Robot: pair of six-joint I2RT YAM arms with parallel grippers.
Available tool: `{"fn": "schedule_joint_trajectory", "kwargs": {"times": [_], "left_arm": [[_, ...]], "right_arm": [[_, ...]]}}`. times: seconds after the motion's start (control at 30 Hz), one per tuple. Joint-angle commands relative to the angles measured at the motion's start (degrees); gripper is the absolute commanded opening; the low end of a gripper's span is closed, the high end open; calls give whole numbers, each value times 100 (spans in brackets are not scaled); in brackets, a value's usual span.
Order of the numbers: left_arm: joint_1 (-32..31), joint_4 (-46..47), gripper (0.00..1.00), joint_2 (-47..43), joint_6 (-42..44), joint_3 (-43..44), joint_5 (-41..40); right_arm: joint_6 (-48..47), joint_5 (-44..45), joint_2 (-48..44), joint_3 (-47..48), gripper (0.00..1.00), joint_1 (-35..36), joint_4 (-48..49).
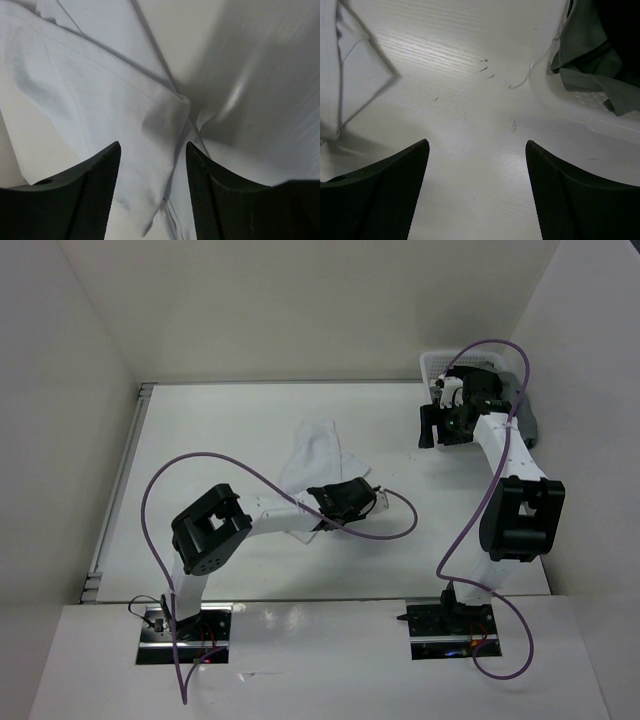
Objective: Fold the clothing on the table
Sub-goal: Flatten the skirt out
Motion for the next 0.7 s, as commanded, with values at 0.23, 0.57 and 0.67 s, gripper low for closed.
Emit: {"fn": "schedule_joint_trajectory", "kwargs": {"times": [0.23,0.57,0.67], "left_arm": [[-25,-132,62,153,171,383,-19],[-25,-211,61,153,171,383,34],[-25,-211,59,206,171,383,34]], "right_arm": [[9,-53,-248,131,82,-32,-34],[9,-53,-196,131,82,-32,-34],[9,-53,-196,131,82,-32,-34]]}}
